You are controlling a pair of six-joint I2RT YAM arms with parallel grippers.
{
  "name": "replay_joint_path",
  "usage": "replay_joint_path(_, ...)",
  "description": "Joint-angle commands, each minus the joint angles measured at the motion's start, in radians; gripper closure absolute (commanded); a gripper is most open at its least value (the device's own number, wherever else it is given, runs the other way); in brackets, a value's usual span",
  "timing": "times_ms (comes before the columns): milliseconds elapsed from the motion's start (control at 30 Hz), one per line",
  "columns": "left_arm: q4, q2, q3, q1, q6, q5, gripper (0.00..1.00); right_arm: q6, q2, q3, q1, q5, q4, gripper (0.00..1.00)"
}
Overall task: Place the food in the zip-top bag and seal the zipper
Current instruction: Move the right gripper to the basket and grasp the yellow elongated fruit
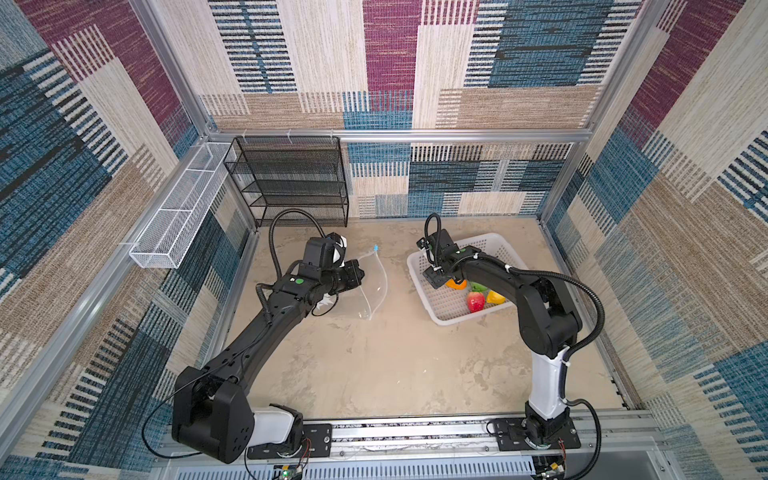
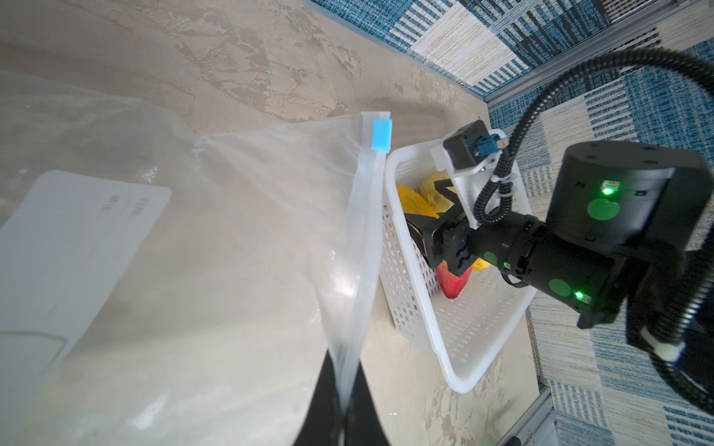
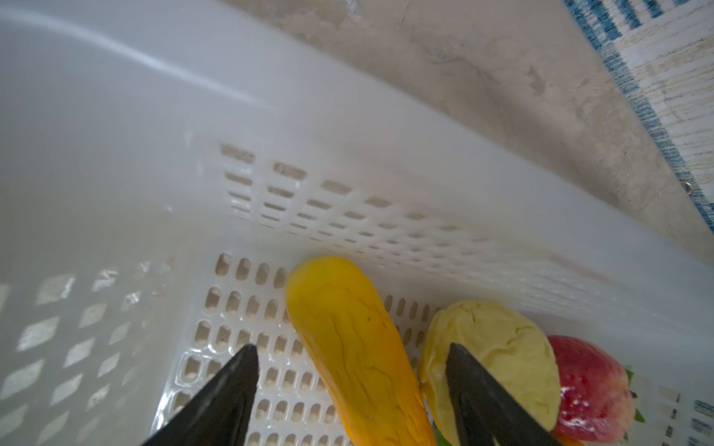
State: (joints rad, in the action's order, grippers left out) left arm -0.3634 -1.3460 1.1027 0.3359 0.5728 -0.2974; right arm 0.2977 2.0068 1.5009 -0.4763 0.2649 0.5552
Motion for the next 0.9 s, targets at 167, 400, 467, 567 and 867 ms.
replay_joint_path(167,0.015,0.010,0.003,-0.002,-0.007,-0.002,1.00,0.010,0.036,-0.015,0.016,-0.021,-0.010,0.24)
replay_joint_path(400,0.015,0.008,0.002,-0.002,-0.006,0.000,1.00,-0.024,0.065,-0.028,0.031,-0.037,-0.028,0.27)
replay_joint_path(467,0.015,0.006,0.001,-0.002,-0.005,0.000,1.00,-0.033,0.073,-0.032,0.033,-0.036,-0.032,0.28)
replay_joint_path(567,0.015,0.009,0.002,-0.001,-0.006,0.000,1.00,-0.046,0.070,-0.044,0.037,-0.047,-0.048,0.34)
replay_joint_path(867,0.016,0.011,0.000,-0.001,-0.006,0.001,1.00,-0.073,0.032,-0.062,0.039,-0.083,-0.076,0.56)
